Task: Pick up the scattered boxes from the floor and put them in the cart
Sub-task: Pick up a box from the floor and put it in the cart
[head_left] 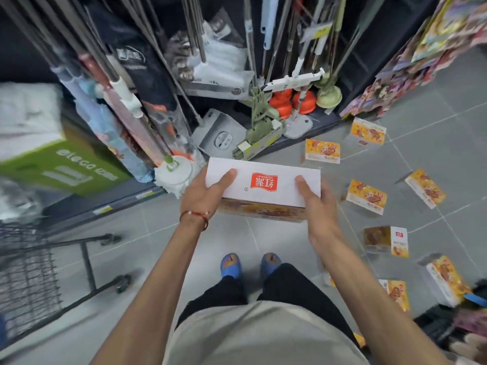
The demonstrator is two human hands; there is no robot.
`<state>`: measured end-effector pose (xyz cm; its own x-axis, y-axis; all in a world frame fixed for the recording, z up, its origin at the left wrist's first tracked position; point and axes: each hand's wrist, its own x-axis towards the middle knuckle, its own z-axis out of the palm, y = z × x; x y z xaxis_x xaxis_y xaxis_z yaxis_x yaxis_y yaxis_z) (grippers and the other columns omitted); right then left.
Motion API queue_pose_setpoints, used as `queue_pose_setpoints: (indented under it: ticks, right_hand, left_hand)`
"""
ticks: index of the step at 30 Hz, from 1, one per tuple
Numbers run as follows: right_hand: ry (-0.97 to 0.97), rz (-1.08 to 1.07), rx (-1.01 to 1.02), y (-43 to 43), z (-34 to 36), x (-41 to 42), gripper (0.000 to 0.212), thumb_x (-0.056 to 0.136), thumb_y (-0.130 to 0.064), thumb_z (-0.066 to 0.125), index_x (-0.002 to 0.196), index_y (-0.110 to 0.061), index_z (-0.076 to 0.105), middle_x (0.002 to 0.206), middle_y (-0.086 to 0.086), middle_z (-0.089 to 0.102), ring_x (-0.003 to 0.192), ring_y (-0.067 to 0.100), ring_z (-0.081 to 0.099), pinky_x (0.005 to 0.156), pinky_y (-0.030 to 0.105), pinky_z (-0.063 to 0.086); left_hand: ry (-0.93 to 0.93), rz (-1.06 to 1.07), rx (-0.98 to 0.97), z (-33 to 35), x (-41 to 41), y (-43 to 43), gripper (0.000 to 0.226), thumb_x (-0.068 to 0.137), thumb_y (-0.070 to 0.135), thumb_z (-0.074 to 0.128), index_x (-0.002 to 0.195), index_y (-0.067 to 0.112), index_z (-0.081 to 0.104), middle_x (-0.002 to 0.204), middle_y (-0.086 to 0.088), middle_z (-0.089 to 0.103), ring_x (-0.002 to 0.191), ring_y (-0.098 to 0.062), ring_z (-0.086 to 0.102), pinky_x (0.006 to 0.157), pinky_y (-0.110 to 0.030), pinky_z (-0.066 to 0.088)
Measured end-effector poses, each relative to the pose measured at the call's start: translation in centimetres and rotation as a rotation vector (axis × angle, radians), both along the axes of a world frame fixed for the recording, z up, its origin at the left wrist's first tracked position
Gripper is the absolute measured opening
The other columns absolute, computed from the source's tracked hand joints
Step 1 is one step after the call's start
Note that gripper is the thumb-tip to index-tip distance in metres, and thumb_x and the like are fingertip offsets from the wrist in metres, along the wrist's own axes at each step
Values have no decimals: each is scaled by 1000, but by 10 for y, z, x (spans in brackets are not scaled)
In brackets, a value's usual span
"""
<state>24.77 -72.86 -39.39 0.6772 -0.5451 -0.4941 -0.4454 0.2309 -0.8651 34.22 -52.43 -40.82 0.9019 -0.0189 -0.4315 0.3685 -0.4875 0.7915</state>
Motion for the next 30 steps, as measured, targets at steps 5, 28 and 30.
queue_pose_setpoints:
  ticks: [5,28,30]
  right_hand:
    - [-35,173,50,28,6,-1,31,101,-33,64,132,-27,61,118,-5,75,106,13,73,71,22,57]
    - [9,948,133,263,11,-110,38,101,-19,60,139,-25,59,123,-2,72,108,16,70,77,24,51]
    - [-3,996,109,305,10,-126,35,101,-19,60,136,-24,61,123,-2,73,107,15,70,78,23,51]
  left_hand:
    - [-27,196,-2,12,-39,40,66,73,75,62,128,38,62,120,11,67,112,-19,61,101,-38,46]
    - [-64,1134,27,19,-338,231,37,69,72,65,93,43,69,100,14,73,100,-19,67,98,-47,51]
    - [-79,1178,31,17,-359,267,44,70,72,63,99,39,70,102,11,74,100,-20,67,98,-47,51]
